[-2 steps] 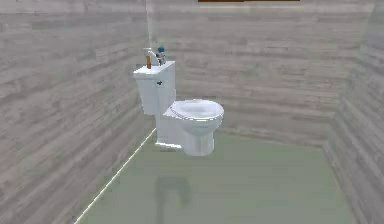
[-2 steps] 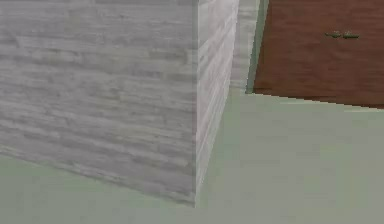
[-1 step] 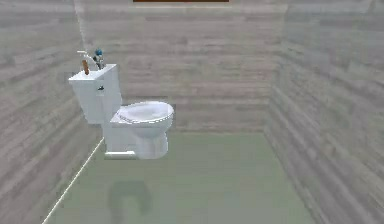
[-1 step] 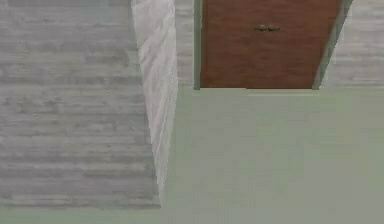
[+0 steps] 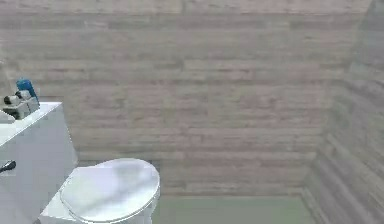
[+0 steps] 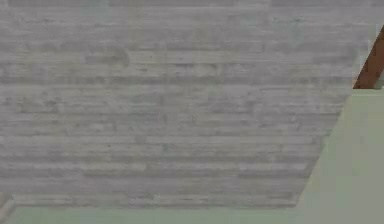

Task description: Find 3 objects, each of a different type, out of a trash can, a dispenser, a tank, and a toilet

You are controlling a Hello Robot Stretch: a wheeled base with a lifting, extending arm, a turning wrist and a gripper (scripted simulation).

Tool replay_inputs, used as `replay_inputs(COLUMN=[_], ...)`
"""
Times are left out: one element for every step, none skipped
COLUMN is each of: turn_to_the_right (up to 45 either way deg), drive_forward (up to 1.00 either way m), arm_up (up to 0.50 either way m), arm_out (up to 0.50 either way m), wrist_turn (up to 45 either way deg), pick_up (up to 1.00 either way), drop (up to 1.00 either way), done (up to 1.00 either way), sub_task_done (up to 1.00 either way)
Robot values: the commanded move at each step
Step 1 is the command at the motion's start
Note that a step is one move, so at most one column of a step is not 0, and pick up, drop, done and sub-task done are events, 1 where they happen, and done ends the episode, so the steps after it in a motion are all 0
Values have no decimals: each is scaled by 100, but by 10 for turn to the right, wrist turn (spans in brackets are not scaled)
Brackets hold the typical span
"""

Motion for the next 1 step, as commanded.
replay_inputs(turn_to_the_right=[0], drive_forward=[5], arm_up=[0], arm_out=[0], wrist_turn=[0], pick_up=[0], drop=[0], done=[0], sub_task_done=[0])
